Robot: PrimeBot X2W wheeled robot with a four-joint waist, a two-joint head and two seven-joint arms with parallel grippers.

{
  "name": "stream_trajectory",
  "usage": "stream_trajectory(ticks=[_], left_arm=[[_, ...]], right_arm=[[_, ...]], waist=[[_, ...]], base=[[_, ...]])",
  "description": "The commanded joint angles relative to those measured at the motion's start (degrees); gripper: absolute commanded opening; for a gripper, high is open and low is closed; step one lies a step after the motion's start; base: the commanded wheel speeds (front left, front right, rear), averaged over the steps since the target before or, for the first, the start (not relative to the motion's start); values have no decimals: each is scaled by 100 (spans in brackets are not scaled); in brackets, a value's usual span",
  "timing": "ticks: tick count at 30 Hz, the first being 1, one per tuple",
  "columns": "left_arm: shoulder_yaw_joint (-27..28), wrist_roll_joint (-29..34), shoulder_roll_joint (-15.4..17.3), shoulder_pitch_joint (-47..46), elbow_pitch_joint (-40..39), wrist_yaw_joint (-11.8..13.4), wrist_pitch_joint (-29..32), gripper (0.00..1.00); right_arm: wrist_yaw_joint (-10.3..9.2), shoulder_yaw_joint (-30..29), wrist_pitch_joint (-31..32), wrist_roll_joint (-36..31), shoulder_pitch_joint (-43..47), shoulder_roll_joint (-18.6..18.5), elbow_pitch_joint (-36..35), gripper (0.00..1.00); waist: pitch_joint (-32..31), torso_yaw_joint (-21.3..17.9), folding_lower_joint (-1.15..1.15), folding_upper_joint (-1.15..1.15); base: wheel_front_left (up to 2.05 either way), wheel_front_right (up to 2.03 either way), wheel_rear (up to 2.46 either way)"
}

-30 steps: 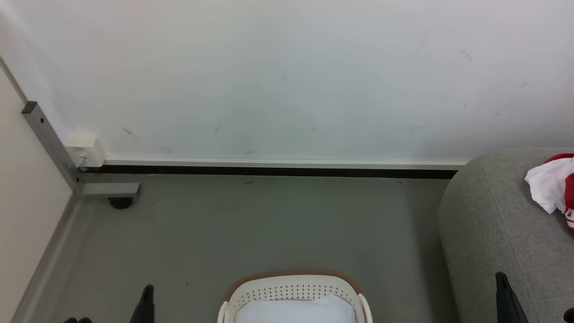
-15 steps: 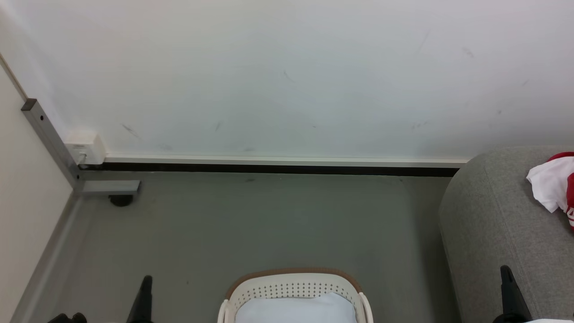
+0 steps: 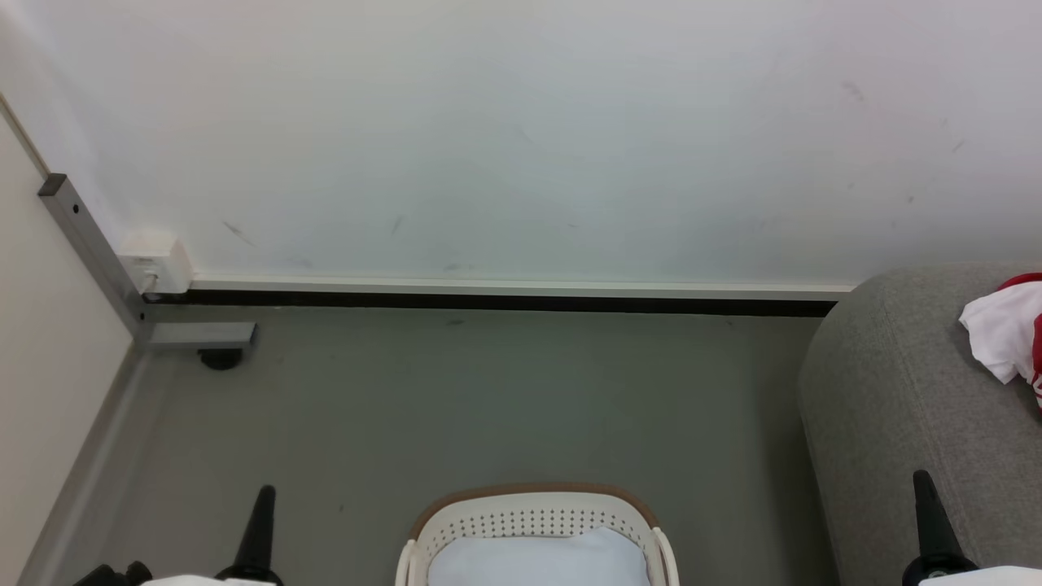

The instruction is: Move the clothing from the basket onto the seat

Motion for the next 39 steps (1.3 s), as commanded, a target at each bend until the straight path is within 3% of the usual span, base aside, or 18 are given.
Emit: stream_trajectory(ticks=[1,39], left_arm=[[56,-174,17,-117,-31,-48,41,0],[366,-1923,-135,-418,30,-237,534,0]], right_arm=[[-6,-35,36,144,-147,-59,-62,0],[-10,-185,531,2041,-351,-72,-120,0]], waist=[[3,1,0,0],[122,39,0,0]], base=[[0,0,0],[0,0,0]])
